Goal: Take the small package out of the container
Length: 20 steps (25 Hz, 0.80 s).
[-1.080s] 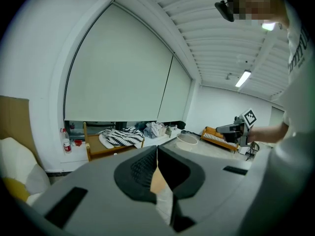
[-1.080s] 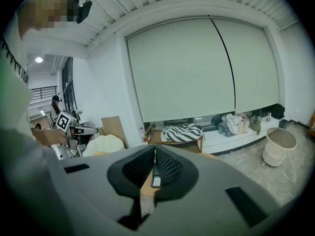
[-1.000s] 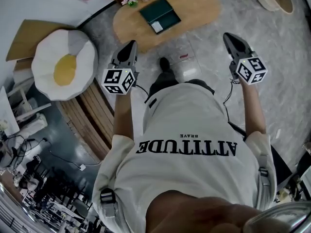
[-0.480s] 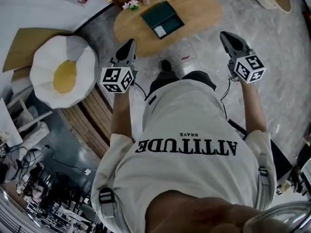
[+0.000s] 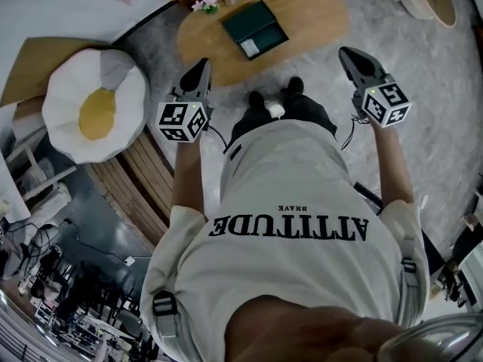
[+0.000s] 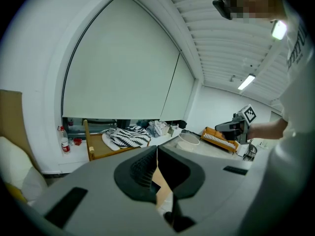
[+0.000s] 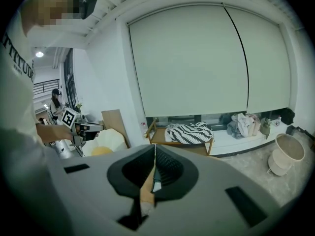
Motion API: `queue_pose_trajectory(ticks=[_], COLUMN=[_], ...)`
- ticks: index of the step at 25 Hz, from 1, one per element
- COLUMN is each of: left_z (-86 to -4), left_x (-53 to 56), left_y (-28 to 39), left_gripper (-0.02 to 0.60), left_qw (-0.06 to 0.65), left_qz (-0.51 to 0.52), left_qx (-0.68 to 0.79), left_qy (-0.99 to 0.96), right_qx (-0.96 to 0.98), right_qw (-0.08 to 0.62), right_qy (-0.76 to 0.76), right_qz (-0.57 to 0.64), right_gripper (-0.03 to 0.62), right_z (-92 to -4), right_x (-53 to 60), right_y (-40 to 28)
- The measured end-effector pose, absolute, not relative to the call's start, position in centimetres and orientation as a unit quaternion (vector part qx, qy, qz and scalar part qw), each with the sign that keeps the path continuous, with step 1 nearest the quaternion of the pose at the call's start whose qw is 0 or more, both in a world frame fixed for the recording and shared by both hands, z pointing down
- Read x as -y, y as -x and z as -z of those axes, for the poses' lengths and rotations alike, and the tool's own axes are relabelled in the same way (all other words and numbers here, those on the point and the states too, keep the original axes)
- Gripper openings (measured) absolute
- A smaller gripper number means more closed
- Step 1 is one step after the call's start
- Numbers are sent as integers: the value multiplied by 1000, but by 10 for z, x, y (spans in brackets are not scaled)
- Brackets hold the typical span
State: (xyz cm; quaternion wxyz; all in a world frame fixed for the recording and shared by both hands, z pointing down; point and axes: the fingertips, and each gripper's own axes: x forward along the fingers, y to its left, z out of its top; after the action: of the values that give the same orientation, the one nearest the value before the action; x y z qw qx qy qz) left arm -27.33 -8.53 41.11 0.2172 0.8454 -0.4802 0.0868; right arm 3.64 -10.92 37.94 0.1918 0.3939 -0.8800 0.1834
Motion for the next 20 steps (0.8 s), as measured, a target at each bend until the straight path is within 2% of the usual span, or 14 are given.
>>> queue_pose_trajectory(ticks=[10, 20], left_z=[-434, -470], left_x=[106, 127], left_y=[249, 180], left_gripper=[23, 23], left_qw=[223, 265], left_qz=[-105, -95], left_qx=[541, 599], left_qy=[-804, -750], right_qx=[904, 919], right_qw=[231, 261], right_qy=[-321, -221], right_qz=[-161, -195], right_gripper=[21, 21], right_z=[-402, -444], right_x=[171, 222], right_y=[-44, -80])
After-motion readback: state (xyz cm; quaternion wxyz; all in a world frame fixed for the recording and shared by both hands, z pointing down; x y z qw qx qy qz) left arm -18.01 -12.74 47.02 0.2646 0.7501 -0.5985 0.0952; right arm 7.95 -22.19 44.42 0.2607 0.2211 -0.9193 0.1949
